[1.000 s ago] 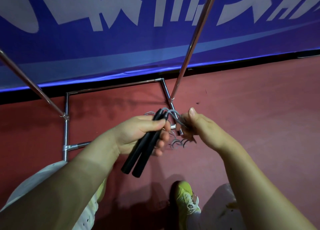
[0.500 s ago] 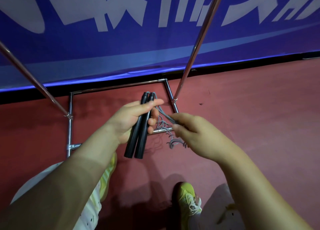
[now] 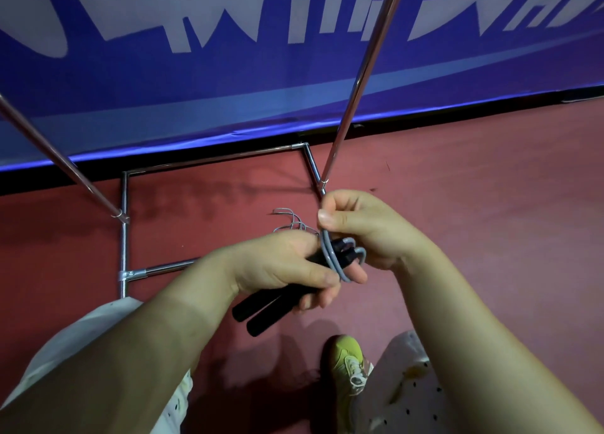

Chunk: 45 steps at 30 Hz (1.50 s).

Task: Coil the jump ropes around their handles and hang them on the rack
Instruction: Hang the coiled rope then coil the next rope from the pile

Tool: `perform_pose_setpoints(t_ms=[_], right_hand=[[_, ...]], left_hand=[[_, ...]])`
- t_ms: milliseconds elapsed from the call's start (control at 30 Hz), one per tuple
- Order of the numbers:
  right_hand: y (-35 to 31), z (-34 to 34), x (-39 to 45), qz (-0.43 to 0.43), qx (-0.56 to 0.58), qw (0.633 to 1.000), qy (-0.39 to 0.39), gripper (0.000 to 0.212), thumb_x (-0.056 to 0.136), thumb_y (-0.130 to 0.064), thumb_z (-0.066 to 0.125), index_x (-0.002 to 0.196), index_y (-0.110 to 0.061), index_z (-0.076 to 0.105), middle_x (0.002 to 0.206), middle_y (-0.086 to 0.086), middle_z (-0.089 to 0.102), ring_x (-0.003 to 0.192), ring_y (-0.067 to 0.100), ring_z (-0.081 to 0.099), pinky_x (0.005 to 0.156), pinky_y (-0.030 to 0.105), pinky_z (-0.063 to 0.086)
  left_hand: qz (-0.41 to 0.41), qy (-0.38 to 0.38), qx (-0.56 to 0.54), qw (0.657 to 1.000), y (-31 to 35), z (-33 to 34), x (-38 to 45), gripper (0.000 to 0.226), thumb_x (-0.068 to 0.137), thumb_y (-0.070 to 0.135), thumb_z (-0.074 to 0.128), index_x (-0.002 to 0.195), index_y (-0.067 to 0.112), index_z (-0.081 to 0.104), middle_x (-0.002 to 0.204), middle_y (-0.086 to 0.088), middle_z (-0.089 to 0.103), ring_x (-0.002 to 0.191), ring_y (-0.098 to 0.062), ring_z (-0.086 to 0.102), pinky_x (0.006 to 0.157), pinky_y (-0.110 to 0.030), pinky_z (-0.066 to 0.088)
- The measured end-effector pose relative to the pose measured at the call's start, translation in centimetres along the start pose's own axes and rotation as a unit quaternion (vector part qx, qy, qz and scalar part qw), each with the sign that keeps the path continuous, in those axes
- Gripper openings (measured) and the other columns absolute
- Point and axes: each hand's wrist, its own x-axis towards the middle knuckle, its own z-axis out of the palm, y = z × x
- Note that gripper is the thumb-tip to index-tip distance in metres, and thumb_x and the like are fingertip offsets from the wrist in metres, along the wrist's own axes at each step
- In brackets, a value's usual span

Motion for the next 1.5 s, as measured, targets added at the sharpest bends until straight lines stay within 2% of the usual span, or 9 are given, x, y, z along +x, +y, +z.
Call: perform_pose_setpoints(t_ms=[100,267,367,733,933,1100,1267,1400,1500], right_hand=[[0.9,-0.6,0.5,-0.008,0.067,0.998,0.003,0.031,0.084,-0.027,0.063,0.062,-0.009,0.050,0.039,0.000,0.042,0.033,0.011,0.031,0.041,0.025,0.015],[1.1,-2.0,0.0,-0.084,0.001,0.996,0.039,0.014,0.081,-0.018,0.067,0.087,-0.021,0.079,0.060,-0.004,0.059,0.052,0.005,0.044,0.050,0.016,0.036],[1.4,-1.9,0.0,-0.102,-0.081,0.988,0.087,0.016,0.080,-0.017,0.062,0.085,-0.021,0.076,0.055,-0.006,0.053,0.050,0.006,0.038,0.048,0.017,0.031],[3.0,-0.2,1.4,-0.134,-0.150,0.956,0.214,0.033,0.074,-0.033,0.065,0.059,-0.007,0.051,0.047,-0.012,0.042,0.046,0.003,0.034,0.048,0.017,0.030],[3.6,1.1,2.1,-0.122,-0.089,0.969,0.196,0.064,0.075,-0.056,0.063,0.069,0.007,0.051,0.065,0.034,0.053,0.049,0.024,0.044,0.045,0.028,0.035],[2.7,4.0,2.2,-0.115,-0.031,0.969,0.218,0.050,0.086,-0.040,0.054,0.071,0.008,0.054,0.061,0.021,0.049,0.044,0.014,0.038,0.040,0.019,0.027],[3.3,6.3,1.1,-0.113,-0.003,0.964,0.240,0.046,0.084,-0.047,0.055,0.067,-0.003,0.056,0.064,0.023,0.050,0.052,0.024,0.037,0.040,0.022,0.023],[4.1,7.3,-0.4,-0.114,-0.051,0.971,0.202,0.048,0.094,-0.033,0.055,0.067,0.006,0.053,0.057,0.024,0.052,0.048,0.019,0.043,0.043,0.016,0.029],[4.4,7.6,-1.4,-0.100,-0.083,0.970,0.206,0.040,0.098,-0.021,0.054,0.061,-0.006,0.054,0.046,-0.009,0.051,0.041,0.001,0.042,0.046,0.013,0.032]], left_hand=[[0.056,0.004,-0.137,0.989,-0.1,-0.9,0.1,0.036,0.070,0.026,0.079,0.100,0.010,0.068,0.064,0.001,0.057,0.048,-0.009,0.048,0.048,-0.023,0.044],[0.066,0.093,-0.209,0.971,0.0,-1.6,0.2,0.025,0.079,0.018,0.068,0.103,0.013,0.059,0.063,0.000,0.054,0.047,-0.010,0.046,0.046,-0.023,0.042],[0.053,0.127,-0.187,0.973,0.1,-1.7,0.2,0.028,0.082,0.018,0.052,0.110,0.015,0.048,0.063,-0.001,0.055,0.046,-0.010,0.046,0.045,-0.023,0.041],[0.070,0.209,-0.099,0.970,0.9,-1.8,-0.5,0.041,0.087,0.032,0.062,0.122,0.024,0.042,0.062,-0.002,0.054,0.047,-0.016,0.047,0.046,-0.026,0.042],[0.108,0.261,-0.051,0.958,1.6,-1.1,-0.9,0.035,0.086,0.049,0.049,0.105,0.019,0.048,0.060,0.001,0.051,0.046,-0.015,0.045,0.045,-0.026,0.041],[0.116,0.386,-0.028,0.915,2.1,-0.1,-1.8,0.018,0.102,0.026,0.039,0.089,0.015,0.045,0.059,0.001,0.048,0.043,-0.010,0.038,0.040,-0.020,0.030],[0.119,0.375,0.031,0.919,1.4,0.7,-3.6,0.010,0.102,0.016,0.039,0.100,0.015,0.049,0.065,-0.001,0.053,0.045,-0.010,0.044,0.041,-0.023,0.035],[0.108,0.365,0.029,0.924,-0.8,1.4,-5.3,0.014,0.101,0.008,0.038,0.099,0.017,0.050,0.064,0.000,0.060,0.046,-0.012,0.053,0.043,-0.024,0.043],[0.114,0.372,0.005,0.921,-1.9,2.2,-5.8,0.016,0.100,0.009,0.039,0.101,0.017,0.052,0.061,0.001,0.063,0.046,-0.012,0.055,0.043,-0.022,0.045]])
